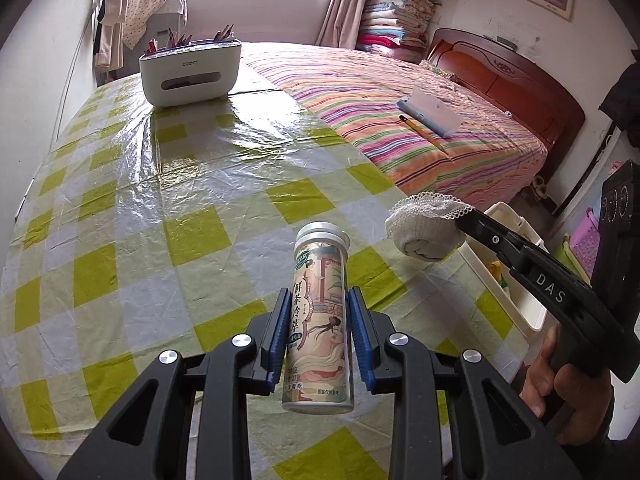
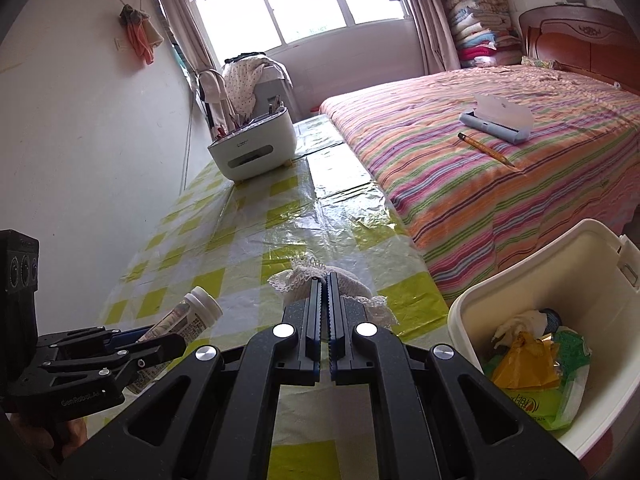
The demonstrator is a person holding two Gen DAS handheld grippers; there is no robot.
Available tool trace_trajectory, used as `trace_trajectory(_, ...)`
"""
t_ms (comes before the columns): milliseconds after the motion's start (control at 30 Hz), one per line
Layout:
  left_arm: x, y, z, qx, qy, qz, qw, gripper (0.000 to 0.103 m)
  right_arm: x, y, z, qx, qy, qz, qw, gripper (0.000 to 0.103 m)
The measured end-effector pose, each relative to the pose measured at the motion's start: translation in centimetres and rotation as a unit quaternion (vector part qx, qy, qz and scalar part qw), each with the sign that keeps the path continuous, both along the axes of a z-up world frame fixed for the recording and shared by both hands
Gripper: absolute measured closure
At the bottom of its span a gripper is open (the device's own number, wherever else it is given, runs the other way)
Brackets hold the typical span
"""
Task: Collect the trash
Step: 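Carry the lace cloth and bottle over the bin with both tools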
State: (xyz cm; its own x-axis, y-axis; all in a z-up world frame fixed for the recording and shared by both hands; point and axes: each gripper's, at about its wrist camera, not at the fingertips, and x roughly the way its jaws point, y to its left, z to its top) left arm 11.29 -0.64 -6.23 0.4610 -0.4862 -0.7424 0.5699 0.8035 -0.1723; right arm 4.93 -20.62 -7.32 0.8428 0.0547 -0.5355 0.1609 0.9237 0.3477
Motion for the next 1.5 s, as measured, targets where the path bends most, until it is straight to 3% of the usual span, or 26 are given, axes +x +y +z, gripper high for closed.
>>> trace_trajectory(567,-3.1,-4.4,1.5,-0.020,-0.006,-0.044,0.9988,0.075,-4.5,-5.0,0.5,0.012,-0.034,-0.113,0.993,0.101)
trace_trajectory(933,-4.8,-7.6,2.2,-0.023,-0.003,-0.072,0.9972,0.075,-7.4,-7.3,0.9,0.020,-0.058,-0.186,0.981,0.101)
trace_trajectory(1500,-6.0,-11.4,2.4,-0.012,-0.004,-0.101,0.9948,0.075,-10.4,-9.9,0.9,0.040,-0.082,-0.253,0.963,0.100)
